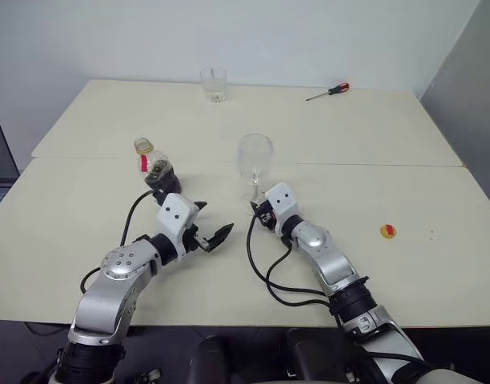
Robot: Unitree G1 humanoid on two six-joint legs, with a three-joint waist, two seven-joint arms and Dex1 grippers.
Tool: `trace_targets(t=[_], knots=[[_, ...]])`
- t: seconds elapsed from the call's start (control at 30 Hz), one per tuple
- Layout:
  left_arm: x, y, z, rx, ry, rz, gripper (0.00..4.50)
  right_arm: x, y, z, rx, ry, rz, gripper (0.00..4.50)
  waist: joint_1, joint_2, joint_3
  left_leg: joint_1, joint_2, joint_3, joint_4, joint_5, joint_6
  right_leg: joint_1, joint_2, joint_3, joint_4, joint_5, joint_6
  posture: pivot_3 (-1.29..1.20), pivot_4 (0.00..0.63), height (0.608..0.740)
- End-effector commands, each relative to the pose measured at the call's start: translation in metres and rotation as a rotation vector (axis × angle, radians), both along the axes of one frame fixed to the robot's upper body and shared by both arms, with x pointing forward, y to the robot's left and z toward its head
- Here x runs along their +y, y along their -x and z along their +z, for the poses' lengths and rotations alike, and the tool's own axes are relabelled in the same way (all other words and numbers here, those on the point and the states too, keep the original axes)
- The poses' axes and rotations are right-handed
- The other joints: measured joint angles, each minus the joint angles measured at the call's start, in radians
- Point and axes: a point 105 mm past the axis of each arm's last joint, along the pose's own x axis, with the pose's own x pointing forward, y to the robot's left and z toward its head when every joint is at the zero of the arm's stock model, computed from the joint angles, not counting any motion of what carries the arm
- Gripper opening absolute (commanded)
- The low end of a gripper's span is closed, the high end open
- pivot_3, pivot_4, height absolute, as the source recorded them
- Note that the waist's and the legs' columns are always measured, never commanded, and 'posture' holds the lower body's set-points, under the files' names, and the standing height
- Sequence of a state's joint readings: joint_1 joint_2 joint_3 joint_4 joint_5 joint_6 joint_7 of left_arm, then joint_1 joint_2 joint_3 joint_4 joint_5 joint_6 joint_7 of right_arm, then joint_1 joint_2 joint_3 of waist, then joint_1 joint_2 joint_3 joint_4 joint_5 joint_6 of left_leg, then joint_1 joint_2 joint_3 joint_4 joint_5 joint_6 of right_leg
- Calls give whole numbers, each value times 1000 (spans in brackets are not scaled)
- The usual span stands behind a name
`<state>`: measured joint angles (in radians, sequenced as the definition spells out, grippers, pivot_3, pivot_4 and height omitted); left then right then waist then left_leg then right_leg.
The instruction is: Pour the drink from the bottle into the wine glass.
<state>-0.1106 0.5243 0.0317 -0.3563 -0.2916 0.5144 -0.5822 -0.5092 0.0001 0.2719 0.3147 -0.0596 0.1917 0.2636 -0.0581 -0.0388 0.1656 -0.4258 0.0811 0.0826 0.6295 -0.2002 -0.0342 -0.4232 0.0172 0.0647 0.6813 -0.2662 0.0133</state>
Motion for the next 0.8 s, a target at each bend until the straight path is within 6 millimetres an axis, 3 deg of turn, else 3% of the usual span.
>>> trace_targets(t=[0.03, 0.1, 0.13, 0.33, 0.5, 0.63, 0.8], knots=[[4, -2, 8, -37, 2, -1, 4500, 2, -3, 20, -58, -17, 12, 3552, 0, 0, 0, 0, 0, 0, 0, 0, 0, 0, 0, 0, 0, 0, 0, 0, 150, 740], [5, -4, 6, -35, 5, 11, 4500, -7, -4, 27, -76, -18, -2, 4307, 1, 0, 0, 0, 0, 0, 0, 0, 0, 0, 0, -1, 0, 0, 0, 0, 150, 740], [6, -4, 5, -34, 6, 15, 4500, -9, -4, 29, -79, -19, -6, 4468, 2, 0, 0, 0, 0, 0, 0, 0, 0, 0, 0, -1, 0, 0, 0, 0, 150, 740], [31, 4, 4, -113, -1, 155, 4500, -41, 24, 42, -24, 1, 54, 4468, 7, 0, 0, 0, 0, 0, 0, 0, 0, 0, -1, 0, 0, 0, 0, 0, 150, 740], [58, 18, 1, -137, 60, 346, 4500, -77, 54, 67, 73, 13, 121, 4468, 9, 0, 0, -1, 0, 0, 0, 0, 0, -1, -3, 1, -1, 0, 1, 0, 150, 740], [74, 11, -15, -139, 74, 477, 4500, -107, 68, 105, 71, 111, 215, 4468, 11, 0, 0, 1, -1, 0, 0, 0, 0, 2, -2, -1, 0, -3, 4, 0, 150, 740], [80, 3, -25, -141, 102, 561, 4500, -126, 77, 149, 34, 166, 263, 4468, 13, -1, 1, 2, -2, 0, 0, 0, 1, 2, -1, 0, -1, -3, 3, 0, 150, 740]])
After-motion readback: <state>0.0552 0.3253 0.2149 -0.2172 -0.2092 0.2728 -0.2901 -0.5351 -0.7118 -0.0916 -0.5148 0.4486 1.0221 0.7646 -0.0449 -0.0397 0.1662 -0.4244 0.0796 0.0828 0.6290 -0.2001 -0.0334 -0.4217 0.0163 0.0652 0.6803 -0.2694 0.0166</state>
